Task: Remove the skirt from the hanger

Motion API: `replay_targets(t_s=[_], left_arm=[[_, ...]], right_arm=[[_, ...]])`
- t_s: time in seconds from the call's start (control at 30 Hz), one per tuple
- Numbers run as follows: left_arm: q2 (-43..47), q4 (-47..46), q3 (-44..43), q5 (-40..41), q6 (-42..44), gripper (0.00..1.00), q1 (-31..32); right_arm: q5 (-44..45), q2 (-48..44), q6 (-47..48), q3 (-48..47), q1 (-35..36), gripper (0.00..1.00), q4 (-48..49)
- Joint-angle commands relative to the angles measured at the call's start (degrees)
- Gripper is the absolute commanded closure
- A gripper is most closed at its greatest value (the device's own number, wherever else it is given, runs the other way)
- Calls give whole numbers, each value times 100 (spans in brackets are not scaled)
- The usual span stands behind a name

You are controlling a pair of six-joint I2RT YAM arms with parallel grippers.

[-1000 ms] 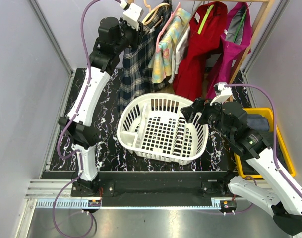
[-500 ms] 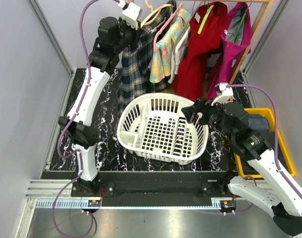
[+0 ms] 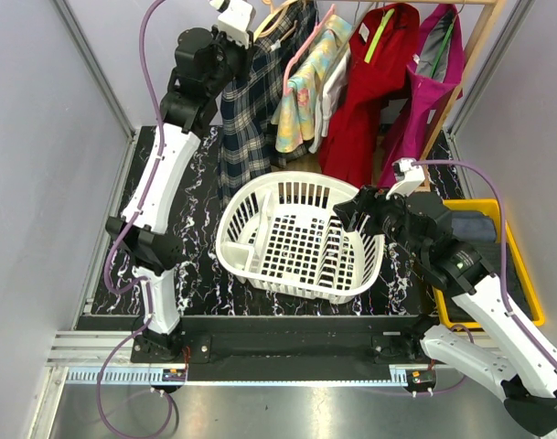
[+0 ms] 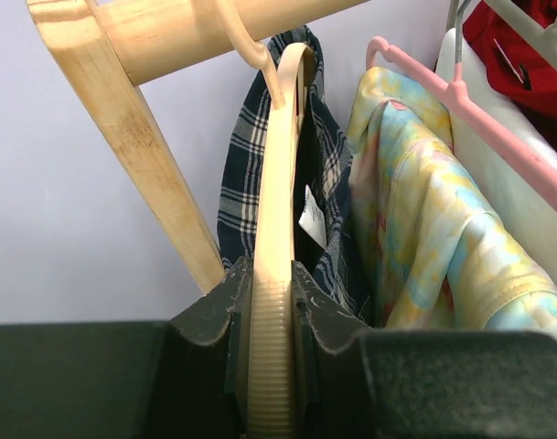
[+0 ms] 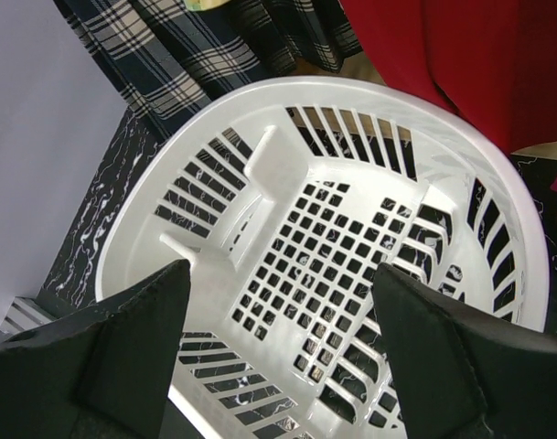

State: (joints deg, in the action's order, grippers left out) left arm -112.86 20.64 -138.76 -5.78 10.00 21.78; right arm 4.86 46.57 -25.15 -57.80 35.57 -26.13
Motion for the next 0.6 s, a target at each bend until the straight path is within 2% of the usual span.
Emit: replay_targets(t_s=[0.0, 0.1, 0.3, 0.47, 0.57], left_arm=[[791, -1660, -424, 165, 46, 100, -25], [1002, -1555, -372, 122, 90, 100, -60], [2267, -1485, 867, -81, 362, 100, -244], [3197, -459, 1350, -423, 687, 100, -262], [3917, 8, 2132, -713, 916, 100, -262]], right_arm=[[-100, -95, -78, 50, 46, 12, 240], [-91, -112, -69, 32, 46, 12, 231], [-117, -122, -60, 14, 46, 12, 231], [-108, -43, -96, -125, 46, 11, 231], [-161, 54, -96, -292, 38, 9, 231]])
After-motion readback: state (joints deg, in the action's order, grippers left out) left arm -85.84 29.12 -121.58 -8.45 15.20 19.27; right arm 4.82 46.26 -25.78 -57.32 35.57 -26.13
